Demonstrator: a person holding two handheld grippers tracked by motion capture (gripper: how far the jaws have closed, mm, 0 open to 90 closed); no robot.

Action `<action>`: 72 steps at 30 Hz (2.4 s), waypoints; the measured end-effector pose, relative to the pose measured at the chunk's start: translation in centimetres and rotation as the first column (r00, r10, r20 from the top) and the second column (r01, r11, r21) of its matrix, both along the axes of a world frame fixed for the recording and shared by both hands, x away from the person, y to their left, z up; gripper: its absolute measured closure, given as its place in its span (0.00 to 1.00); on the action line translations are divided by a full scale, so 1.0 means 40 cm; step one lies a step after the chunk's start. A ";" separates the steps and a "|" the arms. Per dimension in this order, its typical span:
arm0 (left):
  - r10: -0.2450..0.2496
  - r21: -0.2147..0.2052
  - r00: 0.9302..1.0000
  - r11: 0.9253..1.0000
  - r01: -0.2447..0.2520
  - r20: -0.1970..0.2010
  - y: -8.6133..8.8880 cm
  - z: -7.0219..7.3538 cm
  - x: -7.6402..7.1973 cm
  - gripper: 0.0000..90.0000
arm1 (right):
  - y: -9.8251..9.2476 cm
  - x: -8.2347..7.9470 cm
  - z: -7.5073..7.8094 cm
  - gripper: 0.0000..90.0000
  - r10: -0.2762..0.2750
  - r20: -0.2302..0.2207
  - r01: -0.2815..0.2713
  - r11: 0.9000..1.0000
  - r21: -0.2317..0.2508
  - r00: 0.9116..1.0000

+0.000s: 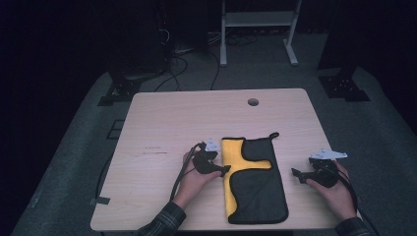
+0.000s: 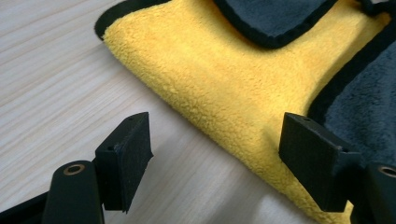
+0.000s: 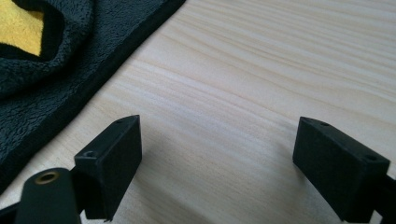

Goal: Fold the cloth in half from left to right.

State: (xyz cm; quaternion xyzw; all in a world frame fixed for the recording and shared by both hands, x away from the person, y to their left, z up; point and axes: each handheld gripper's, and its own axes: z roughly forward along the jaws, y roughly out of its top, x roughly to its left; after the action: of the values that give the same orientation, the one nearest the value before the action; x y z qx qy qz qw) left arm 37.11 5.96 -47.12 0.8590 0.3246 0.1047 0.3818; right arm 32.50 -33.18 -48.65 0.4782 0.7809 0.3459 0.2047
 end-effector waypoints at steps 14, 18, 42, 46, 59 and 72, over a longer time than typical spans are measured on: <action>-0.032 0.009 0.999 0.999 0.032 0.001 -0.021 -0.010 -0.057 0.37 | 0.000 0.000 0.000 0.16 0.000 0.000 0.000 1.000 0.000 1.000; -0.036 0.006 0.999 0.999 0.036 0.020 -0.021 -0.012 -0.068 0.51 | 0.000 -0.001 0.000 0.16 -0.001 0.000 0.001 1.000 0.000 1.000; -0.008 -0.040 0.999 0.999 0.006 -0.044 0.090 -0.003 -0.059 0.91 | -0.001 -0.002 0.000 0.16 -0.001 -0.001 0.001 1.000 0.001 1.000; 0.013 -0.037 0.999 0.999 -0.015 -0.046 0.134 -0.002 -0.063 0.91 | -0.001 -0.002 0.000 0.16 -0.001 -0.001 0.001 1.000 0.001 1.000; 0.051 -0.017 0.999 0.999 -0.051 -0.018 0.220 0.006 -0.076 0.48 | 0.000 -0.002 0.003 0.25 -0.009 0.001 0.009 1.000 0.002 1.000; 0.114 0.027 0.993 0.993 -0.115 0.023 0.321 0.006 -0.126 0.18 | 0.073 0.005 0.048 0.40 0.079 0.040 -0.081 0.996 0.042 0.996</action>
State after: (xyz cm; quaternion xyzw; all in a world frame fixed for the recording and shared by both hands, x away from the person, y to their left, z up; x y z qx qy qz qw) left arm 32.06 18.79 -46.88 0.8432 0.3678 0.1401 0.3662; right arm 32.72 -30.25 -46.72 0.4443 0.7875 0.3800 0.1951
